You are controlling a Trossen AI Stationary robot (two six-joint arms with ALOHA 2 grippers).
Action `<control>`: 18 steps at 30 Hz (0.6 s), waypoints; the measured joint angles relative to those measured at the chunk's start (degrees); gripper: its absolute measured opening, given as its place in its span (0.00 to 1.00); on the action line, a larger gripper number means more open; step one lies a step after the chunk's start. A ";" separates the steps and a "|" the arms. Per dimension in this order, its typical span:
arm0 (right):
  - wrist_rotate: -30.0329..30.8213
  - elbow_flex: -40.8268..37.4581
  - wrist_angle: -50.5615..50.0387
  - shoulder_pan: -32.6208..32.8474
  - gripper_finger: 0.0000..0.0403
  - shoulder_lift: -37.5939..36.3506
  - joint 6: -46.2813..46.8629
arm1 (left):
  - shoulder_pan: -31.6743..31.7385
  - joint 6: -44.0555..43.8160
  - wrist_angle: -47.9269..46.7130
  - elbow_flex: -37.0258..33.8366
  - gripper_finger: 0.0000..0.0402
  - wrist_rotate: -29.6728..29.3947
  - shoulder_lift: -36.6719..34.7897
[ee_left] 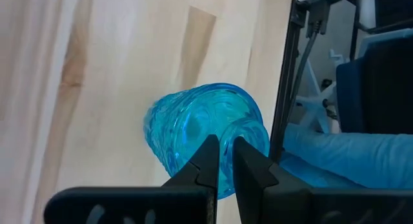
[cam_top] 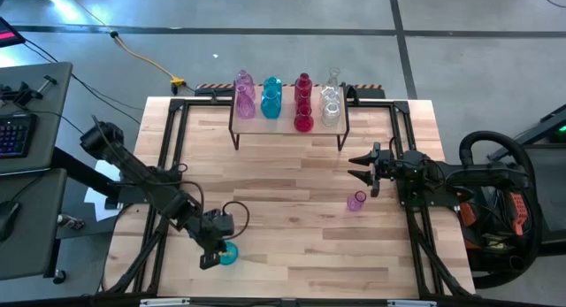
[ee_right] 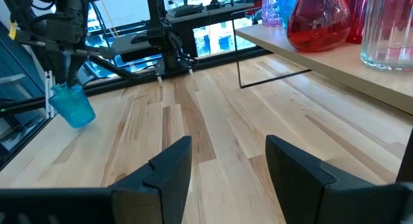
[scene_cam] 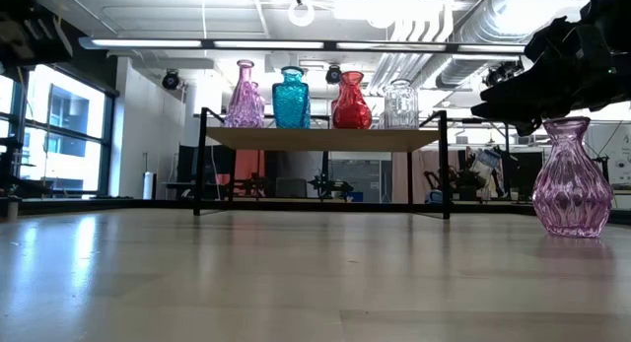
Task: Sort vases onto shelf
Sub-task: Put the blue vase on the shelf aligned with the other blue vases
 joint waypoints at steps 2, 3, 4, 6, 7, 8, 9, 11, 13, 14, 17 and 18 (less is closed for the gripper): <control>-0.01 0.00 0.00 0.00 0.45 0.00 -0.01 | 0.94 0.46 -0.35 0.00 0.03 0.34 -0.62; 0.02 0.00 0.00 0.00 0.45 0.00 0.00 | 1.49 0.77 -0.43 0.00 0.03 0.76 -0.97; -0.01 0.00 -0.04 0.02 0.45 0.00 -0.02 | 2.07 1.21 -0.53 0.04 0.03 1.28 -1.35; -0.01 0.00 -0.17 0.00 0.45 0.00 0.01 | 3.29 2.04 -0.64 0.06 0.03 1.92 -2.23; 0.00 0.00 -0.19 0.00 0.45 0.00 -0.01 | 3.96 2.56 -0.62 0.07 0.03 2.31 -2.64; 0.00 0.00 -0.26 0.00 0.45 0.00 0.00 | 4.65 2.98 -0.71 0.07 0.03 2.76 -3.11; 0.01 0.00 -0.36 0.00 0.45 0.00 -0.01 | 5.33 3.39 -0.80 0.07 0.03 2.98 -3.59; -0.01 0.00 -0.39 0.02 0.45 0.00 0.01 | 6.82 4.09 -0.82 0.13 0.03 3.32 -4.51; 0.00 0.00 -0.39 0.01 0.45 0.00 0.01 | 8.34 4.64 -0.93 0.15 0.03 3.85 -5.15; 0.00 0.00 -0.39 0.01 0.45 0.00 0.01 | 9.10 4.88 -1.26 0.15 0.03 4.22 -5.43; -0.01 0.00 -0.39 0.01 0.45 0.00 0.01 | 11.51 5.65 -2.05 0.15 0.03 5.69 -6.02; -0.01 0.00 -0.39 0.02 0.45 0.00 -0.01 | 12.33 5.90 -2.41 0.15 0.03 6.27 -6.30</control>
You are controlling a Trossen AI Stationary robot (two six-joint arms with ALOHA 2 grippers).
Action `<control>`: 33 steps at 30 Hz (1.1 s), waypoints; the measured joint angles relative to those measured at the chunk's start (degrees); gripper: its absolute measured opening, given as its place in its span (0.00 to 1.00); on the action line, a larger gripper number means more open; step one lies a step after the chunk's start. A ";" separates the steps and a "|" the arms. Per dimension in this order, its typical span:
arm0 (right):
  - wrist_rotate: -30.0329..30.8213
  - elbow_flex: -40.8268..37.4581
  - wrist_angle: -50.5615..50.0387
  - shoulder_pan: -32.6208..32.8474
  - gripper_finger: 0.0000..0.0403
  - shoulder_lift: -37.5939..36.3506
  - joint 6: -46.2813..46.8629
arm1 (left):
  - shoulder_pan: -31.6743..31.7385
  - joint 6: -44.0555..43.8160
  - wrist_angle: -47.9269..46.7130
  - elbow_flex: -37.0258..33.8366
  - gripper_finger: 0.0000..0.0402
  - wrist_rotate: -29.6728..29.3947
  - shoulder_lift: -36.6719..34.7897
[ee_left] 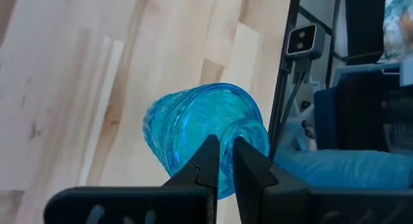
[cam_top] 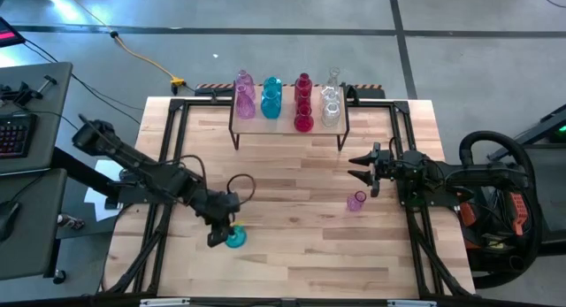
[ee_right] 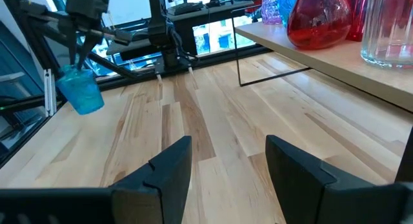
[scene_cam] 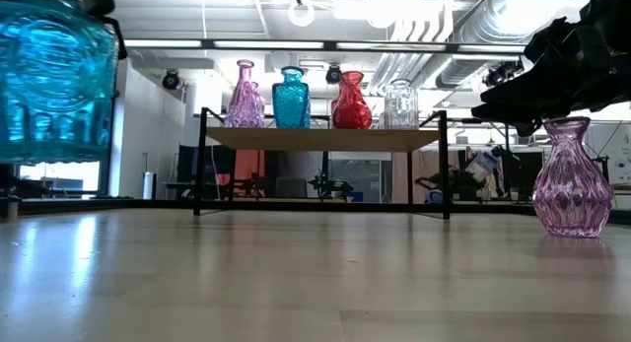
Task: Sort vases onto shelf
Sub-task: Put the blue vase on the shelf aligned with the other blue vases
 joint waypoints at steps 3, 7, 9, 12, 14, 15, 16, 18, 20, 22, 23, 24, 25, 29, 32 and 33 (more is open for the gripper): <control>0.00 0.00 0.00 -0.02 0.45 0.00 0.01 | 2.41 0.92 -0.37 0.00 0.03 1.01 -0.47; 0.02 0.00 0.00 -0.02 0.45 0.00 0.00 | 5.95 1.95 -0.92 0.02 0.03 2.38 -1.13; 0.02 0.00 -0.02 -0.01 0.45 0.00 0.01 | 7.92 2.91 -1.49 0.02 0.03 3.41 -1.13; 0.02 0.00 -0.02 -0.01 0.45 0.00 0.02 | 10.69 4.13 -1.56 0.02 0.03 4.50 -1.13; 0.02 0.00 -0.02 -0.02 0.45 0.00 0.02 | 12.54 4.91 -1.61 0.02 0.03 5.41 -1.13; 0.00 0.00 -0.02 0.00 0.45 0.00 0.02 | 13.49 5.22 -1.64 0.02 0.03 5.84 -1.13; 0.00 0.00 -0.02 -0.01 0.45 0.00 0.01 | 14.43 5.66 -1.72 0.04 0.03 6.30 -1.13; 0.00 0.00 -0.02 0.00 0.45 0.00 0.02 | 16.31 6.41 -1.92 0.04 0.03 7.18 -1.13; 0.02 0.00 -0.02 -0.02 0.45 0.00 0.01 | 18.00 7.02 -3.02 0.52 0.03 7.16 -1.10; 0.02 0.00 -0.02 -0.02 0.45 0.00 0.01 | 19.68 8.64 -6.14 2.51 0.03 7.10 -0.78; 0.02 0.00 -0.02 -0.02 0.45 0.00 0.01 | 20.50 9.75 -7.32 3.89 0.03 7.01 -0.36; 0.02 0.00 -0.02 -0.02 0.45 0.00 0.02 | 21.32 11.04 -8.53 5.25 0.03 6.73 0.02; 0.01 0.00 -0.02 0.00 0.45 0.00 0.00 | 22.14 12.21 -10.05 6.60 0.03 6.41 0.31; 0.01 0.00 -0.07 -0.01 0.45 0.00 0.02 | 25.66 16.19 -15.38 12.34 0.04 4.96 2.38; 0.00 0.00 -0.22 -0.02 0.45 0.00 0.02 | 28.01 18.92 -19.30 15.99 0.04 4.67 4.40; 0.00 0.00 -0.26 -0.02 0.45 0.00 0.02 | 28.77 19.92 -19.84 17.01 0.04 4.57 5.04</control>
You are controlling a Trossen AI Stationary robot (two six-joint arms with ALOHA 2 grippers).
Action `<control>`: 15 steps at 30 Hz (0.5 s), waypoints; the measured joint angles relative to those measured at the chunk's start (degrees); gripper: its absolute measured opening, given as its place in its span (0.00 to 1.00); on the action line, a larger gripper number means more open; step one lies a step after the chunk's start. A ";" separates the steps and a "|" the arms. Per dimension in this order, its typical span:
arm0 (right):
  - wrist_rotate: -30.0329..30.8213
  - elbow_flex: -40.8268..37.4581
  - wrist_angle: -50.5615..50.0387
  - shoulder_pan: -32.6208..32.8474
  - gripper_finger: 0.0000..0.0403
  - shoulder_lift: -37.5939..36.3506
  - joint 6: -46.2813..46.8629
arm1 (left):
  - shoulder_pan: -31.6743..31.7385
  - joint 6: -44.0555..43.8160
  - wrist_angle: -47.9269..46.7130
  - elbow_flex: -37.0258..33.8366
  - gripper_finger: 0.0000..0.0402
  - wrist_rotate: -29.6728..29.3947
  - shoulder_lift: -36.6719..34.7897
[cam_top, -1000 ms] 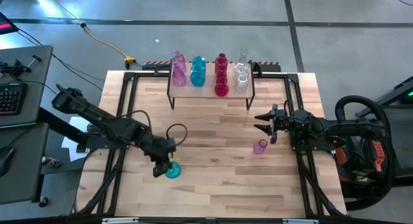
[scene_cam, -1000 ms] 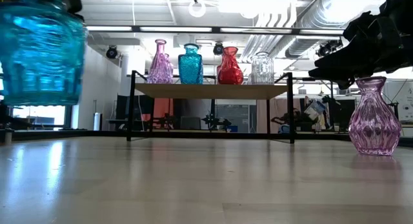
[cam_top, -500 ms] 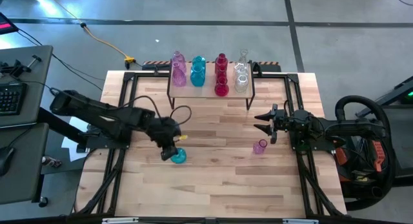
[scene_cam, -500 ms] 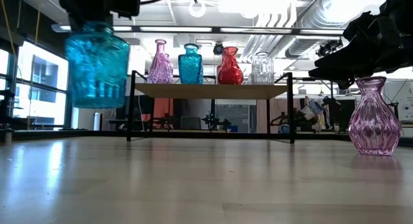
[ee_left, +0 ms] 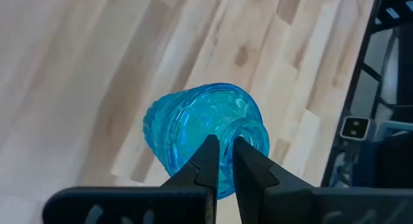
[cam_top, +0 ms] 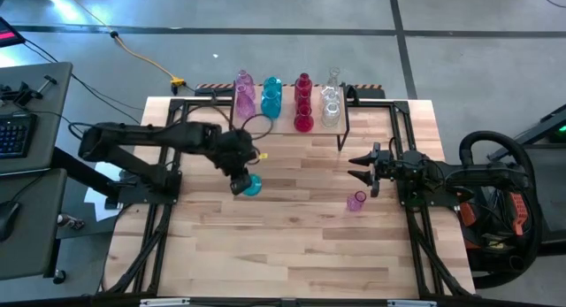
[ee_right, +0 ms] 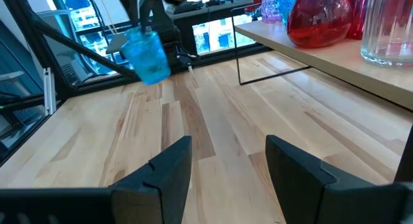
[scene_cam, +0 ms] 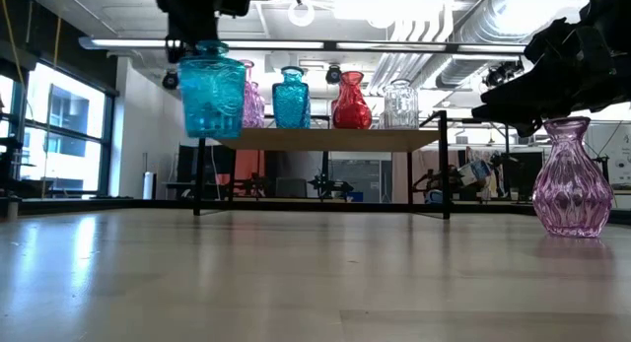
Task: Sort vases onto shelf
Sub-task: Put the blue vase on the shelf aligned with the other blue vases
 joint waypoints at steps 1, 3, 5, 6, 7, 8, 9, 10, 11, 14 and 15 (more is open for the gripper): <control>0.00 0.00 -0.19 0.02 0.45 0.00 -0.01 | 0.75 0.84 -0.55 1.01 0.04 -0.05 0.65; 0.01 0.00 -0.35 0.01 0.45 0.02 -0.01 | 2.09 2.19 -1.35 2.87 0.04 -0.05 1.86; 0.00 0.00 -0.44 0.02 0.45 0.02 -0.01 | 3.32 3.42 -1.58 4.41 0.04 -0.15 3.05; 0.02 0.00 -0.60 0.02 0.45 0.02 0.00 | 3.81 3.98 -1.74 5.18 0.04 -0.30 3.51; 0.00 0.00 -0.70 0.00 0.45 0.02 0.00 | 4.34 4.47 -1.97 5.92 0.04 -0.50 3.88; 0.02 0.00 -0.70 0.02 0.45 0.04 -0.02 | 4.84 4.91 -2.30 6.63 0.04 -0.67 4.17; 0.01 0.00 -0.73 0.00 0.45 0.02 0.00 | 5.32 5.38 -2.68 7.48 0.04 -0.77 4.55; 0.00 0.00 -0.73 0.01 0.45 0.02 -0.01 | 5.74 5.76 -2.74 8.15 0.04 -0.80 4.95; 0.02 0.00 -0.78 0.01 0.45 0.04 -0.01 | 6.30 6.18 -3.23 8.87 0.04 -0.81 5.41; 0.02 0.00 -1.14 0.02 0.45 0.04 0.00 | 7.74 7.81 -5.45 11.31 0.04 -0.88 7.01; 0.02 0.00 -1.12 0.00 0.45 0.04 0.00 | 8.25 8.36 -5.50 12.23 0.04 -0.92 7.58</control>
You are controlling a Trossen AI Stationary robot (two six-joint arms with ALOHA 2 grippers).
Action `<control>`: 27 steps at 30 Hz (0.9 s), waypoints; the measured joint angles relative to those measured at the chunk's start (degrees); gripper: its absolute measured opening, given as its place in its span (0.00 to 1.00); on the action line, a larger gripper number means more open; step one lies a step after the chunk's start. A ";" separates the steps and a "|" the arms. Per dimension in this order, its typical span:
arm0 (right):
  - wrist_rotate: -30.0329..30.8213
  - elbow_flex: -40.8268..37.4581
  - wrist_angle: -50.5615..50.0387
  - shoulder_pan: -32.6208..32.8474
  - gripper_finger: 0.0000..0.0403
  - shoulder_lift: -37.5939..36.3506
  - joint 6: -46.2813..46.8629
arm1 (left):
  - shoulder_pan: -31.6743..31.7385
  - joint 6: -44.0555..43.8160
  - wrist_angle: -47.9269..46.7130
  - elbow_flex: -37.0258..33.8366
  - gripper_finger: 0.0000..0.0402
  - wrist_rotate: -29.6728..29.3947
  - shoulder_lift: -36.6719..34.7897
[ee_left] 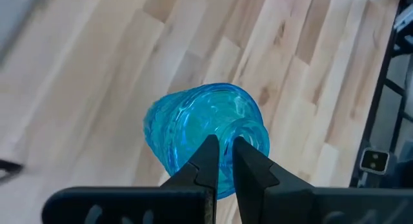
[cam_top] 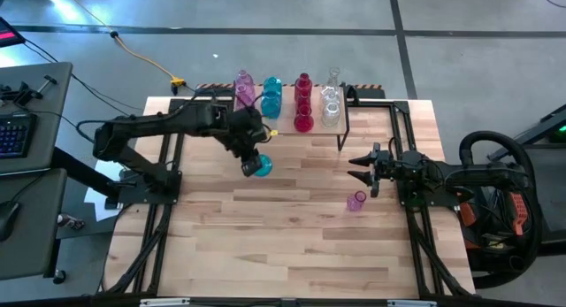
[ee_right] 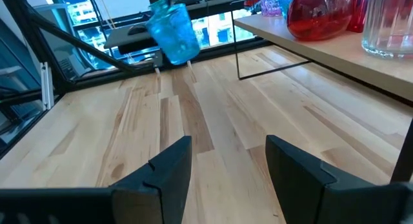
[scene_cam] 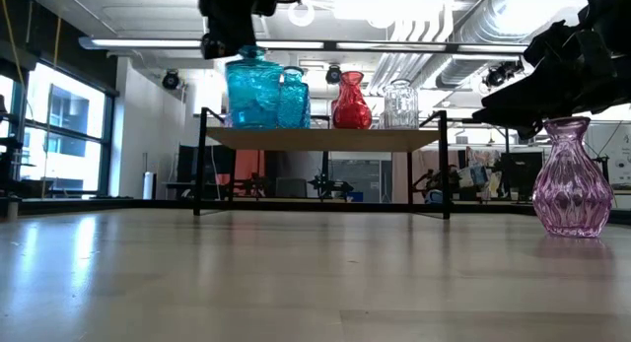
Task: Sort vases onto shelf
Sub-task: Put the blue vase on the shelf aligned with the other blue vases
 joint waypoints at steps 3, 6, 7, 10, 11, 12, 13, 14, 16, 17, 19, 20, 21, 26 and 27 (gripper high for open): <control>0.00 0.00 -0.09 0.00 0.45 -0.02 0.00 | 1.30 1.60 -1.39 2.48 0.04 -0.02 1.47; 0.01 0.00 -0.13 0.00 0.45 -0.02 -0.01 | 2.42 3.07 -3.05 5.42 0.04 -0.48 3.18; -0.01 0.00 -0.14 0.02 0.45 -0.02 -0.01 | 2.80 3.59 -3.66 6.31 0.04 -0.75 3.69; -0.01 0.00 -0.33 0.00 0.45 -0.02 -0.01 | 3.99 4.82 -4.98 8.71 0.04 -1.70 4.79; 0.01 0.00 -0.51 0.02 0.45 -0.02 -0.02 | 4.43 5.11 -5.06 9.37 0.04 -1.94 5.05; -0.01 0.00 -0.55 0.00 0.45 0.00 0.00 | 4.71 5.18 -5.16 10.05 0.04 -2.38 5.29; 0.00 0.00 -0.55 0.00 0.45 -0.02 -0.02 | 4.98 5.20 -5.19 10.67 0.04 -2.91 5.49; 0.00 0.00 -0.55 0.00 0.45 -0.02 0.01 | 5.38 5.29 -5.42 11.29 0.04 -3.37 5.71; -0.02 0.00 -0.69 0.00 0.45 -0.02 -0.02 | 5.98 5.83 -5.77 12.55 0.04 -4.16 6.16; -0.01 0.00 -0.79 0.01 0.45 -0.02 -0.02 | 6.26 6.07 -5.61 13.09 0.04 -4.43 6.38; 0.00 0.00 -0.95 0.00 0.45 -0.02 -0.01 | 6.99 6.20 -5.70 14.06 0.04 -4.56 7.00; -0.02 0.00 -1.05 0.00 0.45 -0.01 0.00 | 7.26 6.22 -5.85 14.57 0.04 -4.63 7.45; 0.00 0.00 -1.07 0.02 0.45 0.00 0.01 | 7.63 6.24 -5.81 15.08 0.04 -4.62 7.97; 0.00 0.00 -1.27 0.00 0.45 -0.02 0.00 | 9.25 6.53 -5.67 17.03 0.04 -4.64 10.13; 0.00 0.00 -1.27 0.01 0.45 -0.02 -0.02 | 9.57 6.68 -5.57 17.25 0.04 -4.64 10.44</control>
